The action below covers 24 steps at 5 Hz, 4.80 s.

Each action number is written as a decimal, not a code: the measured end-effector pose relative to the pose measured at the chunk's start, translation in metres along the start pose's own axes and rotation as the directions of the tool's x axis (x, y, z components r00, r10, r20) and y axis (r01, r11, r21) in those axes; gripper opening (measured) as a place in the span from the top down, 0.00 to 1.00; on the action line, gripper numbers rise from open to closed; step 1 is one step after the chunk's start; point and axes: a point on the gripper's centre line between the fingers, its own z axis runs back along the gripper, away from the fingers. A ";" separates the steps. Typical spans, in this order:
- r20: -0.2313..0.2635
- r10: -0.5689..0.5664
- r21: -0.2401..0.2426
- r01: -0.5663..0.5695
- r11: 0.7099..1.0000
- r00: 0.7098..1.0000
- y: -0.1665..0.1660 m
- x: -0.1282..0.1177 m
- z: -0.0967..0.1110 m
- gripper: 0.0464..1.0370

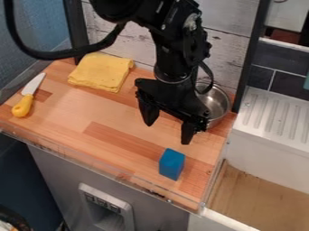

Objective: Move the yellow cloth to the left side of the blue object

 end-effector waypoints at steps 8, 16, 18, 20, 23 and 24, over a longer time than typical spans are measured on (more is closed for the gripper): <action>-0.013 0.510 0.190 -0.498 0.846 0.860 0.223 0.073 -0.069 0.04; -0.052 0.538 0.098 -0.531 0.841 0.842 0.201 0.057 -0.108 0.04; -0.104 0.460 0.049 -0.457 0.888 0.882 0.159 0.031 -0.097 0.04; -0.175 0.319 -0.002 -0.324 0.946 0.931 0.099 -0.012 -0.086 0.04; -0.186 0.214 -0.063 -0.229 0.971 0.959 0.058 -0.034 -0.061 0.04; -0.137 0.223 -0.059 -0.232 0.971 0.965 0.062 -0.025 -0.046 0.04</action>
